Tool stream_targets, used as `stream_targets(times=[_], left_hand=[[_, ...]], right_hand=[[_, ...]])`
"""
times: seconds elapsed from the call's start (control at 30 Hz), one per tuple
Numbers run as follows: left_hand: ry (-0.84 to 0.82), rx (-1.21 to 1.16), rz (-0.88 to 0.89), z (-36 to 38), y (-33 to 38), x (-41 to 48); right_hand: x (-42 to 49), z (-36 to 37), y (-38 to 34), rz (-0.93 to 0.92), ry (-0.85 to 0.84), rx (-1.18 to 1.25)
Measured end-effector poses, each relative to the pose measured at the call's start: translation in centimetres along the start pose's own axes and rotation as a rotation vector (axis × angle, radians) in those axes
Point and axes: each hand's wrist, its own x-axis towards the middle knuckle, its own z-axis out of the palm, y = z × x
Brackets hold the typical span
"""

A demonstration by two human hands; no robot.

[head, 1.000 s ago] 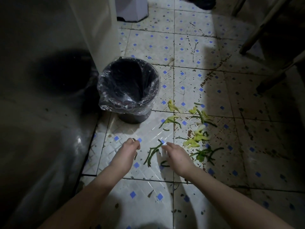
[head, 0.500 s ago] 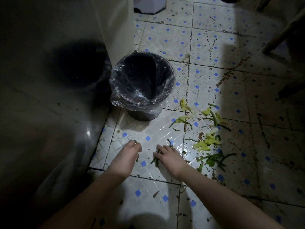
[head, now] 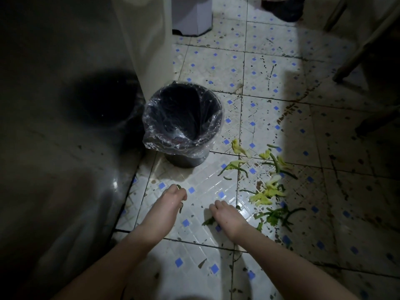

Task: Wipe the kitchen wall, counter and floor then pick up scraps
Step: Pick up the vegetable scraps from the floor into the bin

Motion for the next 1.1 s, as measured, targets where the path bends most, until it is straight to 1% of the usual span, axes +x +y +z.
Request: stream_targets(times=[0.1,0.23,0.37,0.53,0.73,0.9,1.1], left_hand=[[0.015,0.018,0.04,-1.1,0.9,0.8],[0.024,0.035,0.104,-3.9,2.7,1.7],[0.078,0.06,0.18,-7.4,4.9,2.7],[0.161,0.098,0.177,-11.8,6.7,3.9],[0.177,0.214,0.131,-15.9,7.5,6.5],[0.163,0.309,0.077,-17.6,8.3,8.6],[0.149,0.441,0.073,-17.9,8.2,10.7]], right_hand=[[-0.8,-1.6,0.8,0.066,0.025,0.006],[-2.4,-4.0,2.4,0.162,0.154,0.021],[-3.5,-6.9,3.7,0.248,0.28,0.063],[-3.4,-11.4,3.9,0.253,0.417,0.096],[-2.9,-17.0,4.0,0.232,0.523,0.092],[-2.3,-20.6,3.7,0.214,0.578,0.109],[-1.8,-22.9,3.1,0.196,0.609,0.117]])
